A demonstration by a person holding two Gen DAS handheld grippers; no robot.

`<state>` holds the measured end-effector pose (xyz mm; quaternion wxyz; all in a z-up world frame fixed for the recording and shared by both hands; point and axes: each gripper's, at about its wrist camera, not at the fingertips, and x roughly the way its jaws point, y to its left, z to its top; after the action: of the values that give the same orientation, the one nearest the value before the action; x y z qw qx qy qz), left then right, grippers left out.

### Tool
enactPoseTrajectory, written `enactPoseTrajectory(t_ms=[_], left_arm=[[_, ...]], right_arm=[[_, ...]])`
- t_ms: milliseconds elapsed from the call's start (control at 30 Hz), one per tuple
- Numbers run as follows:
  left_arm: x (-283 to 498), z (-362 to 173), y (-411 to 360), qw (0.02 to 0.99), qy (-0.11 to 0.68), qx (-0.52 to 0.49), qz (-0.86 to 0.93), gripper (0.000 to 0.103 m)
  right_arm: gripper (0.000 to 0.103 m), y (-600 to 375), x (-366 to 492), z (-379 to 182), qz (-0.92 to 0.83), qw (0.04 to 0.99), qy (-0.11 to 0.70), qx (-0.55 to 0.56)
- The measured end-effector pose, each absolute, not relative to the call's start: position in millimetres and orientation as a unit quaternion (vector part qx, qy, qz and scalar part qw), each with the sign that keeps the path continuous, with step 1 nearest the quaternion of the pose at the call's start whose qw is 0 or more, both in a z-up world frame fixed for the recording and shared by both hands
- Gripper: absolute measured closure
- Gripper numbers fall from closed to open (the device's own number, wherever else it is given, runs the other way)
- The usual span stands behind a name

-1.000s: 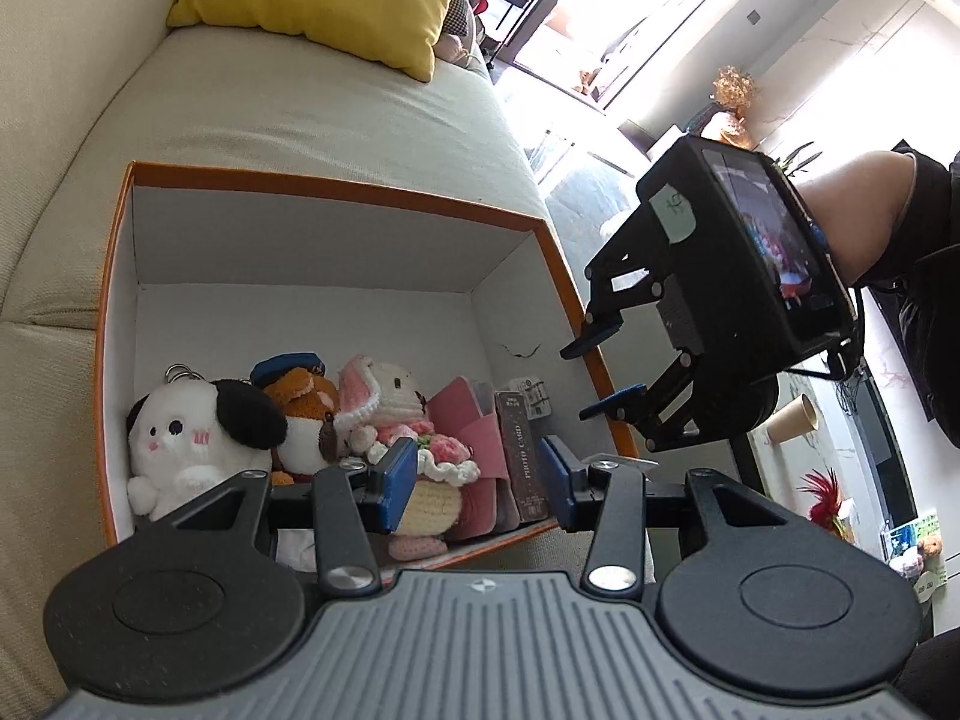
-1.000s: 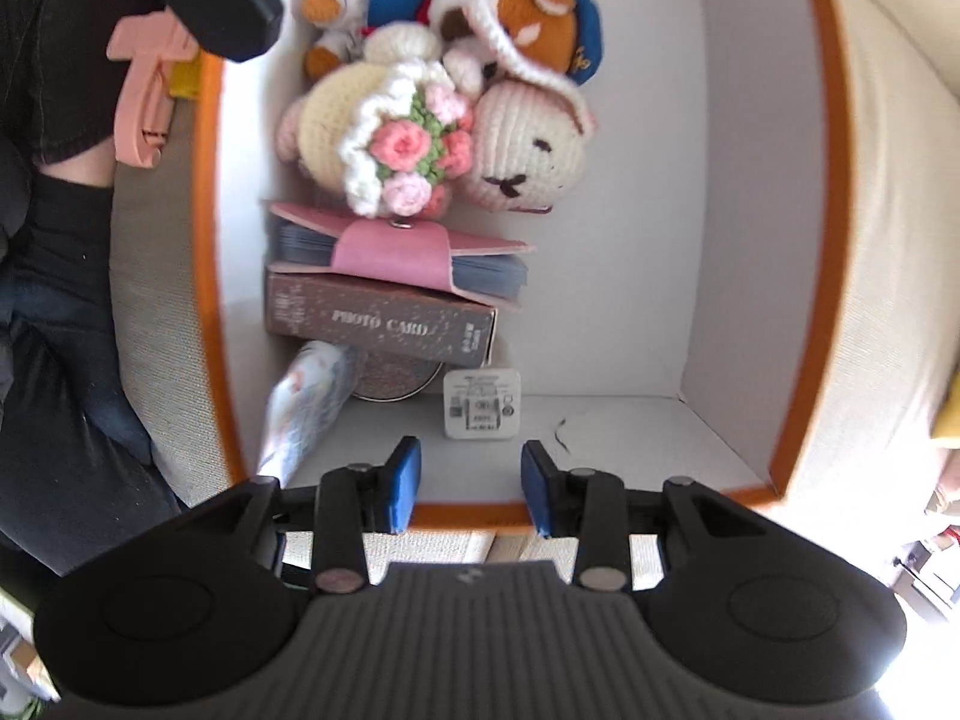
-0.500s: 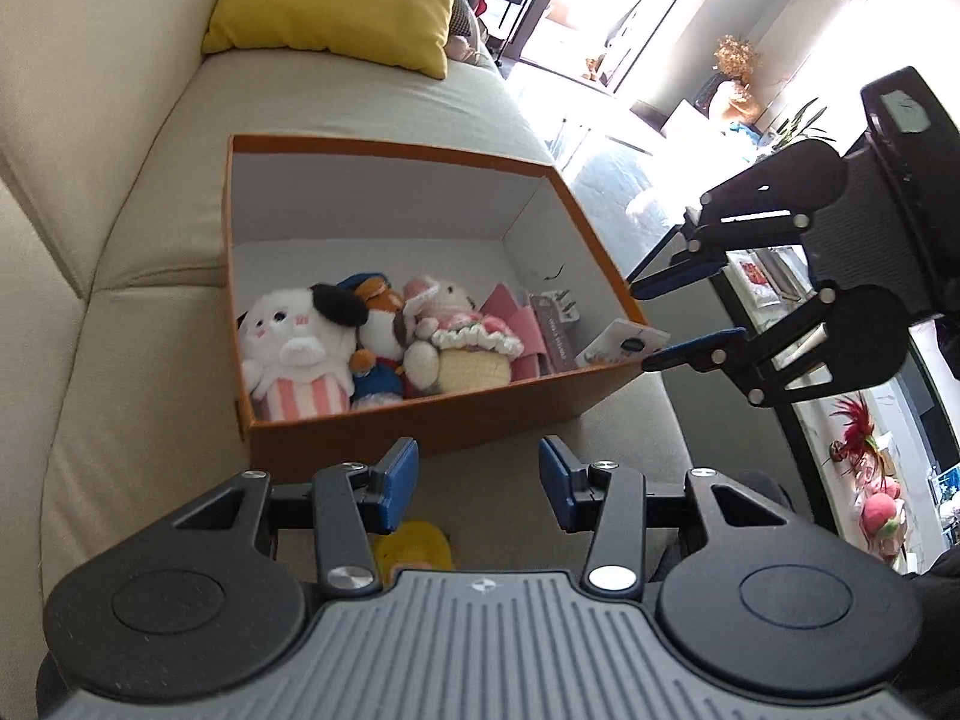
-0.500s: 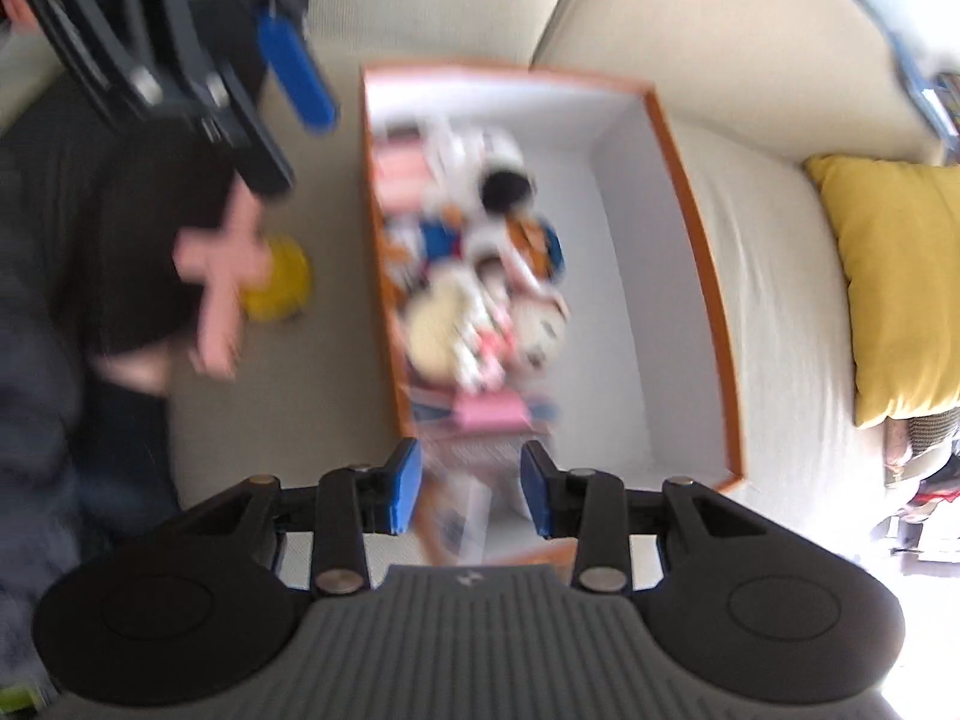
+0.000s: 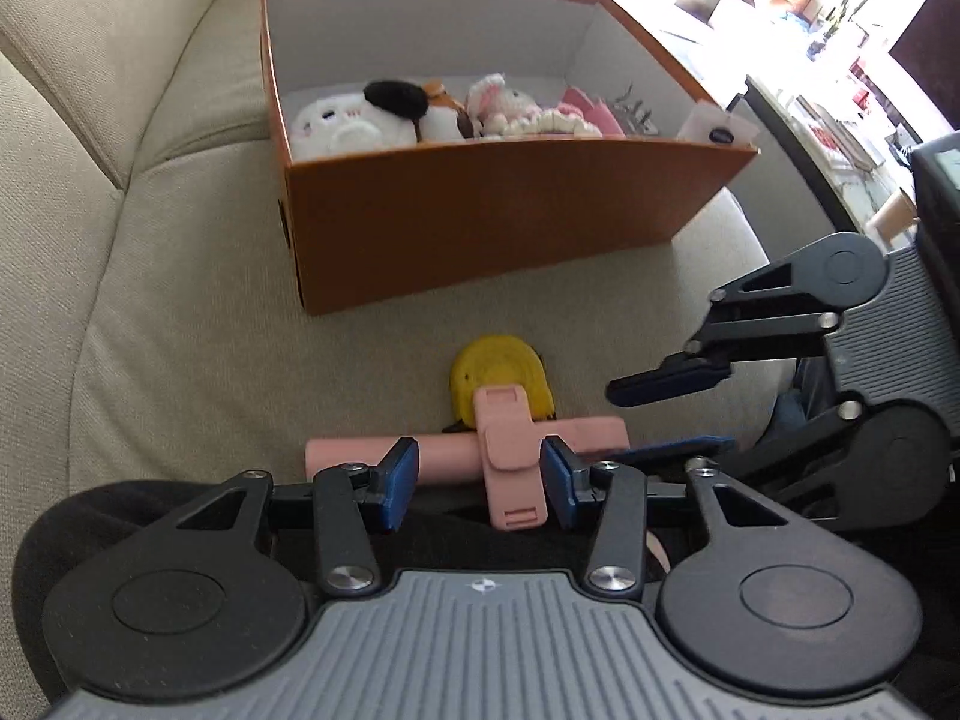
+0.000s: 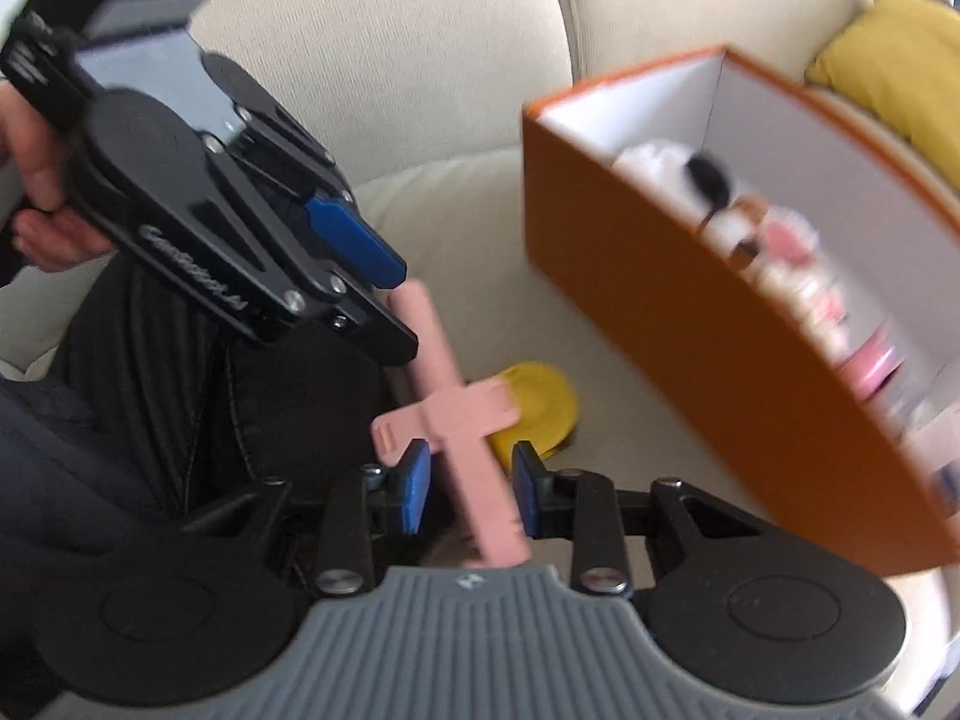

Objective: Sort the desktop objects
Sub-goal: 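Grasp the pink selfie stick with left while right moves to the yellow tape measure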

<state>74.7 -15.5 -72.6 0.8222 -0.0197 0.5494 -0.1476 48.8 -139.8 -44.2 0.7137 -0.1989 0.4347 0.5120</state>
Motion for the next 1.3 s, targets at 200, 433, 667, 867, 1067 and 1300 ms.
enactPoseTrajectory(t_ms=[200, 433, 667, 867, 1067, 1300], left_arm=[[66.6, -76.0, -37.6, 0.813, 0.545, 0.071, -0.190, 0.051], [58.5, -91.2, -69.1, 0.792, 0.533, 0.197, -0.224, 0.050], [45.5, -100.9, -88.9, 0.769, 0.522, 0.285, -0.234, 0.050], [51.3, -114.6, -97.2, 0.762, 0.535, 0.294, -0.216, 0.046], [61.6, -123.6, -87.2, 0.769, 0.568, 0.214, -0.199, 0.063], [64.6, -105.9, -73.6, 0.779, 0.570, 0.174, -0.195, 0.067]], right_arm=[[0.081, -134.8, 46.2, -63.7, 0.489, 0.726, 0.446, -0.184], [0.103, -132.5, 63.8, -65.9, 0.452, 0.739, 0.472, -0.164], [0.095, -133.1, 67.9, -63.5, 0.469, 0.733, 0.478, -0.119], [0.084, -126.2, 76.3, -74.8, 0.436, 0.735, 0.508, -0.110], [0.076, -138.4, 77.1, -77.3, 0.410, 0.748, 0.516, -0.075], [0.076, -161.4, 74.0, -71.0, 0.409, 0.759, 0.505, -0.041]])
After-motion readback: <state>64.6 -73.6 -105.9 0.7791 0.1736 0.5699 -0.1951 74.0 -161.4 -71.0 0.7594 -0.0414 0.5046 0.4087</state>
